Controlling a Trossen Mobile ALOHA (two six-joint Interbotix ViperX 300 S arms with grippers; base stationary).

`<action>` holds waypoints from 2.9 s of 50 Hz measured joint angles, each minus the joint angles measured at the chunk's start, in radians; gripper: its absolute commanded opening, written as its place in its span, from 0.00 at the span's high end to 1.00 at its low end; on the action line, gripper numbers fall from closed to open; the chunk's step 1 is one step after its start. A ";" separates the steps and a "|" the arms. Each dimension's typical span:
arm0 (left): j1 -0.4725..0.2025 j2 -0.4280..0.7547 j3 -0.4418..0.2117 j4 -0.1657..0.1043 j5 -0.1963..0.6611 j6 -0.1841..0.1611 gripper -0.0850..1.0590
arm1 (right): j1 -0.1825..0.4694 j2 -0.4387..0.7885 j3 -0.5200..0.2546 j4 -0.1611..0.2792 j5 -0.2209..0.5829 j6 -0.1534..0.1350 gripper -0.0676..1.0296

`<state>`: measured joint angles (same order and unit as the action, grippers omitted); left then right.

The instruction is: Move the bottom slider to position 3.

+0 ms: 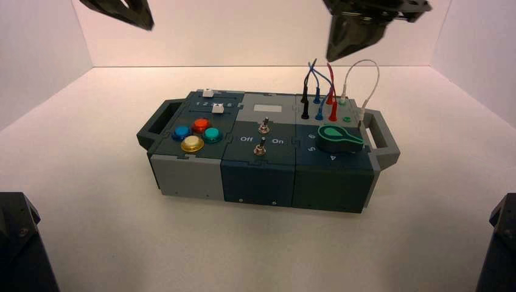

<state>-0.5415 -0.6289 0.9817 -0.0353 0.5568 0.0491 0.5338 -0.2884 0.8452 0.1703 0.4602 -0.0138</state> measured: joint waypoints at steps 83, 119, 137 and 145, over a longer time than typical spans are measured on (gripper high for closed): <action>-0.005 -0.035 0.005 0.006 0.049 0.000 0.95 | 0.233 0.474 -0.318 0.222 0.038 0.000 0.96; -0.005 -0.037 0.005 0.006 0.055 0.000 0.95 | 0.235 0.551 -0.380 0.239 0.038 0.002 0.96; -0.005 -0.037 0.005 0.006 0.058 0.002 0.95 | 0.236 0.561 -0.400 0.241 0.038 0.003 0.96; -0.005 -0.037 0.005 0.005 0.061 0.003 0.95 | 0.236 0.565 -0.411 0.239 0.040 0.002 0.96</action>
<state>-0.5461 -0.6657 0.9863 -0.0307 0.6182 0.0522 0.7701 0.2761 0.4341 0.4096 0.5001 -0.0123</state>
